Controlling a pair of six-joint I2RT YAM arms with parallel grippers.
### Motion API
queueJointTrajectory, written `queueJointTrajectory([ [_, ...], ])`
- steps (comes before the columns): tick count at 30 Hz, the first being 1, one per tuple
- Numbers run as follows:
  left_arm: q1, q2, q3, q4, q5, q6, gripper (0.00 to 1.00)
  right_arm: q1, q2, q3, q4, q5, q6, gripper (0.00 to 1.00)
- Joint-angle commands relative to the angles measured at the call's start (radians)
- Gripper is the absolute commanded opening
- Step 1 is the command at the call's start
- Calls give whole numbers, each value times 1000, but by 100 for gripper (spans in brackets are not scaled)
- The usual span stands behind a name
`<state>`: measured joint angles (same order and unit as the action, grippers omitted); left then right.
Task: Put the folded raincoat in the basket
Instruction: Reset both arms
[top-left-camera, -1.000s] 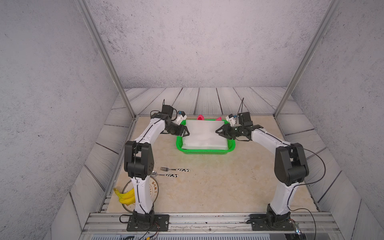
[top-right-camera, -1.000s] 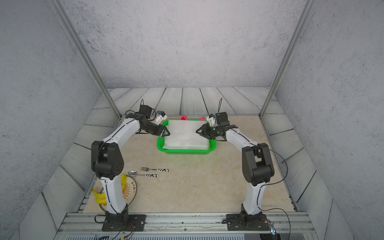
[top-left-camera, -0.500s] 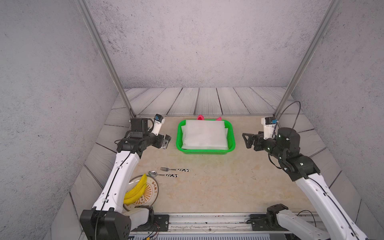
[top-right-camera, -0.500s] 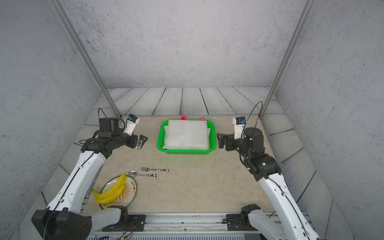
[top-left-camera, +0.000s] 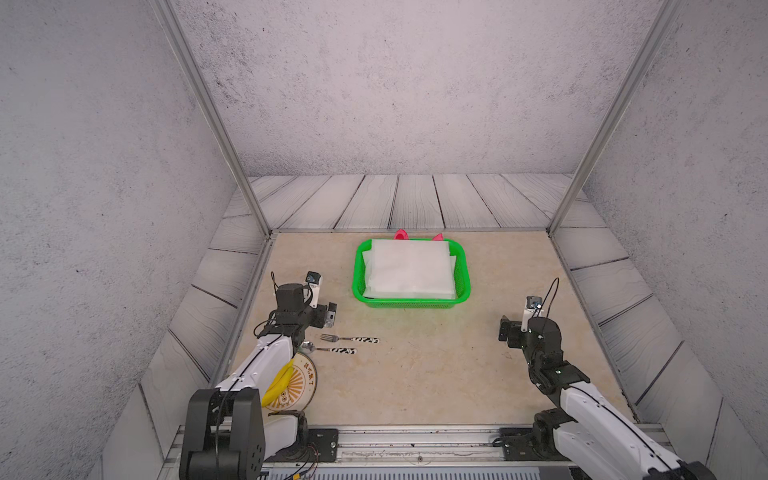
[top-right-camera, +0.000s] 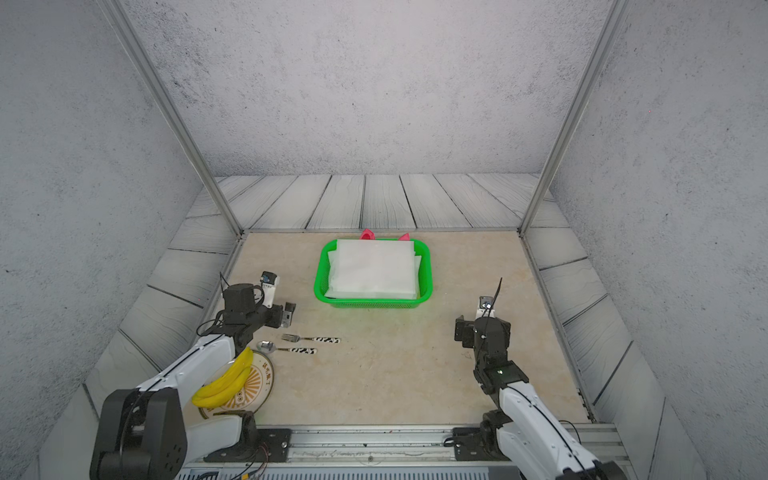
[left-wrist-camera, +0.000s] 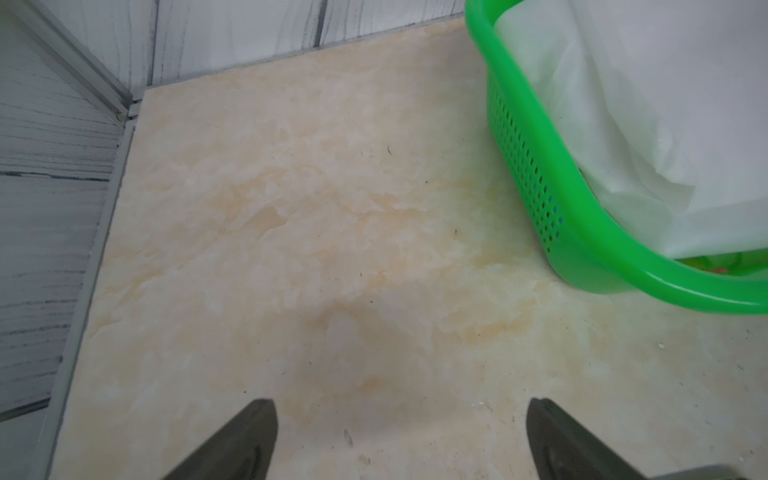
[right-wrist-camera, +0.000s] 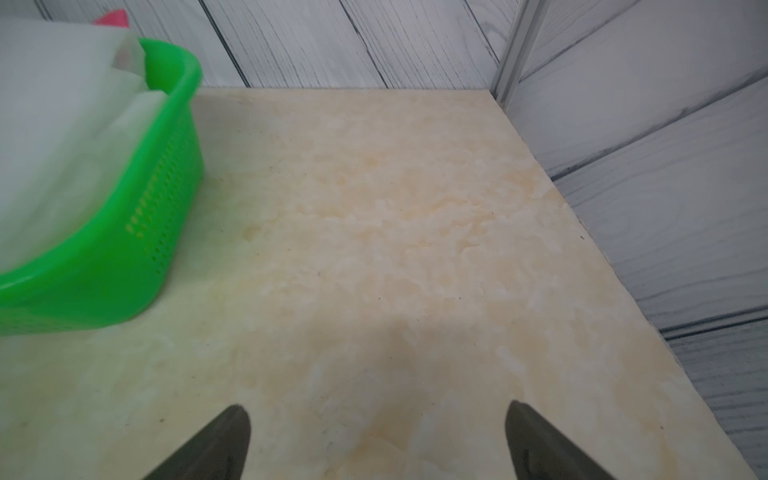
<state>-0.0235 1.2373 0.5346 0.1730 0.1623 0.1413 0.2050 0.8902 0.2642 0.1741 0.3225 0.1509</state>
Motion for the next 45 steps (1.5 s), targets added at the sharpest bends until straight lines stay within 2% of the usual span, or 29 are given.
queueJointTrajectory([
  [1,6,42,-74,366,-36,-38,100,-41,143,15,303,-7,-17,100],
  [4,5,115,-85,436,-39,-49,100,-68,309,23,486,-16,-24,100],
  [9,12,227,-101,577,-46,-75,100,-101,465,167,426,-92,-108,100],
  [12,27,317,-127,732,-75,-112,100,-138,556,166,533,-144,-122,100],
  [13,28,315,-125,726,-75,-111,99,-165,611,155,598,-187,-109,100],
  [14,27,295,-109,665,-75,-108,99,-181,678,132,742,-196,-93,100],
  [15,28,277,-95,604,-69,-103,100,-189,695,117,788,-212,-96,100],
  [17,29,299,-111,673,-69,-108,100,-188,616,161,568,-233,-107,100],
  [19,27,282,-97,613,-68,-102,100,-188,671,126,732,-270,-128,100],
  [20,27,289,-101,635,-69,-104,100,-188,675,124,740,-272,-130,100],
  [23,27,284,-100,623,-71,-103,100,-187,632,191,538,-266,-116,100],
  [25,27,285,-101,625,-71,-103,99,-191,652,177,601,-279,-116,100],
  [27,27,286,-101,632,-72,-103,100,-192,635,205,511,-272,-118,100],
  [29,27,284,-101,629,-72,-103,100,-191,644,192,559,-272,-119,100],
  [45,28,284,-101,625,-70,-105,100,-191,638,202,525,-269,-117,100],
])
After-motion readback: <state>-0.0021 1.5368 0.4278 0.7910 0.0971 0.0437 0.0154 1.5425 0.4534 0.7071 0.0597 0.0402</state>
